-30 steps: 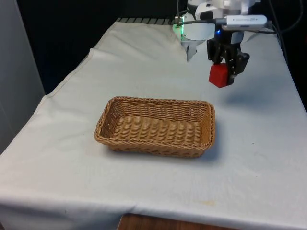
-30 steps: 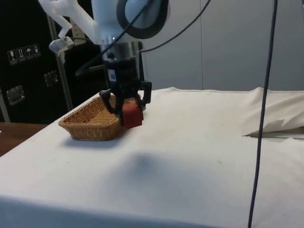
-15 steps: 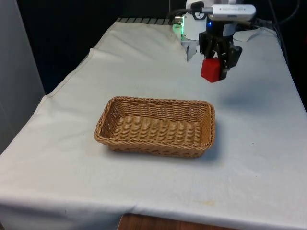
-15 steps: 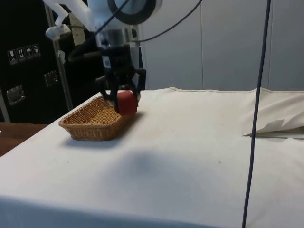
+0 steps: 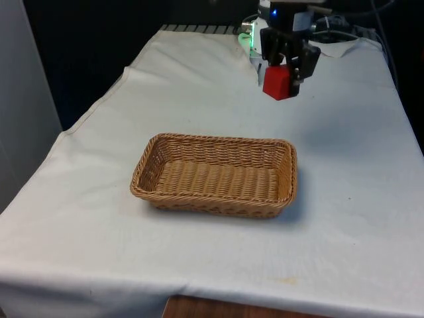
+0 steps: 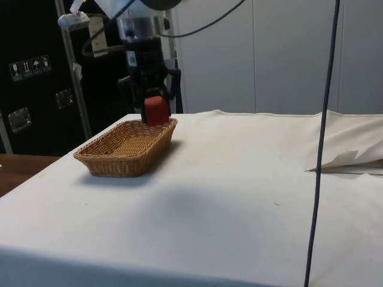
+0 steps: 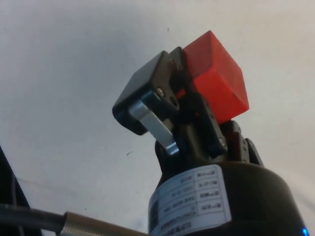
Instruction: Pick up the cube and place it into the basket.
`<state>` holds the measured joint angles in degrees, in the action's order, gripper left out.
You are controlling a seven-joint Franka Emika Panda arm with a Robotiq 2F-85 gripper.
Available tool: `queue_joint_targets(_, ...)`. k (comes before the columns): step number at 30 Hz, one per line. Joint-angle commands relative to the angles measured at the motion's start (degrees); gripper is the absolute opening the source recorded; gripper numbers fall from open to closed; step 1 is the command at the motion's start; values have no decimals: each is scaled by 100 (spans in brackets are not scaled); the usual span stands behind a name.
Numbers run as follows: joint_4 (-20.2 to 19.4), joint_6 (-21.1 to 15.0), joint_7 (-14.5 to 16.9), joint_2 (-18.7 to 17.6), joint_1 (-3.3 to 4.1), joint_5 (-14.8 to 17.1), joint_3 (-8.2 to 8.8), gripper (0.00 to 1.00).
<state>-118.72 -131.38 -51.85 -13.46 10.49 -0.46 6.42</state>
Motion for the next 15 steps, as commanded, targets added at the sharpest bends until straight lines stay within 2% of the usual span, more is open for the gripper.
queue_joint_targets(1,46,69,74,6,-34,52,6,0)
queue_joint_targets(6,332,229,258,-109,-46,74,120,0)
queue_joint_targets(7,229,172,166,-34,-11,6,132,0)
queue_joint_targets(8,384,246,286,-138,-46,74,138,0)
queue_joint_targets(13,710,292,458,-372,-46,63,172,0)
queue_joint_targets(14,642,229,378,-338,-23,11,189,0)
queue_joint_targets(15,756,298,493,-407,-52,63,178,0)
